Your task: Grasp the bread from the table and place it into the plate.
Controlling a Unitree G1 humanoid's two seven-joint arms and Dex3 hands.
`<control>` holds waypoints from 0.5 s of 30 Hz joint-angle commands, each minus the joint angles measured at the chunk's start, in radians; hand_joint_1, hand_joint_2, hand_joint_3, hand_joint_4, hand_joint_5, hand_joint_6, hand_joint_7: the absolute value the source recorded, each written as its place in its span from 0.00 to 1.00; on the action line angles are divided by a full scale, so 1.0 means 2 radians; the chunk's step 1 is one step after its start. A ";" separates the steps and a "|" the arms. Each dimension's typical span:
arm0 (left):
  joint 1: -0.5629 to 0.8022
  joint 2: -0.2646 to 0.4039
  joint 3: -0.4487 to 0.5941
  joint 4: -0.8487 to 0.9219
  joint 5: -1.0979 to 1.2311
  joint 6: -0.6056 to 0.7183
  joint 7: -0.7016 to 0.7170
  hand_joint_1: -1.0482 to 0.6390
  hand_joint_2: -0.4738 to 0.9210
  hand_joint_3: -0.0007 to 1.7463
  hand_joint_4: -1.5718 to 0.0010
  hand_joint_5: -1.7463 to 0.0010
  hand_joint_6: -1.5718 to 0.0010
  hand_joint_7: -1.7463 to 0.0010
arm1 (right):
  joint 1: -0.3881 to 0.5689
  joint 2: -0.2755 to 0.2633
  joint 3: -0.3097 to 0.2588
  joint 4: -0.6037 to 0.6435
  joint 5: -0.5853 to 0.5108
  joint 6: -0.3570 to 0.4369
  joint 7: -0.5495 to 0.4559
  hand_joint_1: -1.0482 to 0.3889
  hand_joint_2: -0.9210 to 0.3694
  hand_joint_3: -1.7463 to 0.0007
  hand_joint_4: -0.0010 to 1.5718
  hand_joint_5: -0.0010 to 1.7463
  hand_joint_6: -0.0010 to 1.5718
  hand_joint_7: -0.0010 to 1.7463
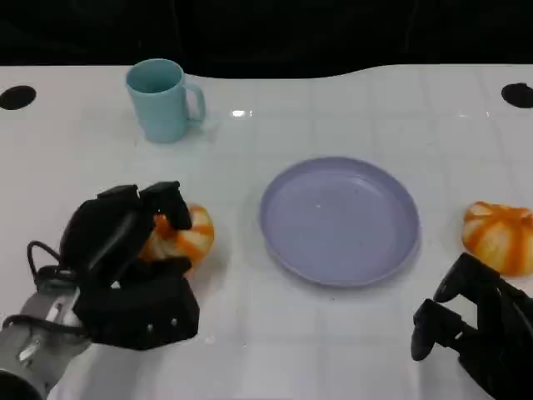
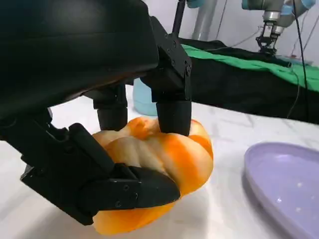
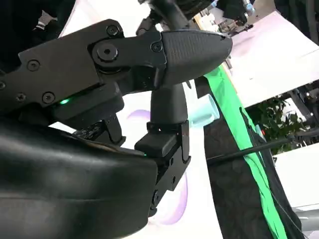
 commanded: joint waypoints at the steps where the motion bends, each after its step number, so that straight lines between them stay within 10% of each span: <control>1: 0.009 0.003 0.019 -0.050 -0.016 0.025 -0.030 0.50 0.74 0.63 0.45 0.00 0.57 0.00 | 0.000 -0.004 -0.007 0.001 0.007 0.004 0.000 0.31 0.00 0.79 0.48 1.00 0.38 0.93; 15: -0.057 -0.028 0.020 -0.056 -0.037 0.003 -0.089 0.50 0.65 0.74 0.44 0.00 0.56 0.00 | 0.001 -0.005 -0.005 0.003 0.001 -0.002 0.001 0.32 0.00 0.78 0.48 1.00 0.37 0.93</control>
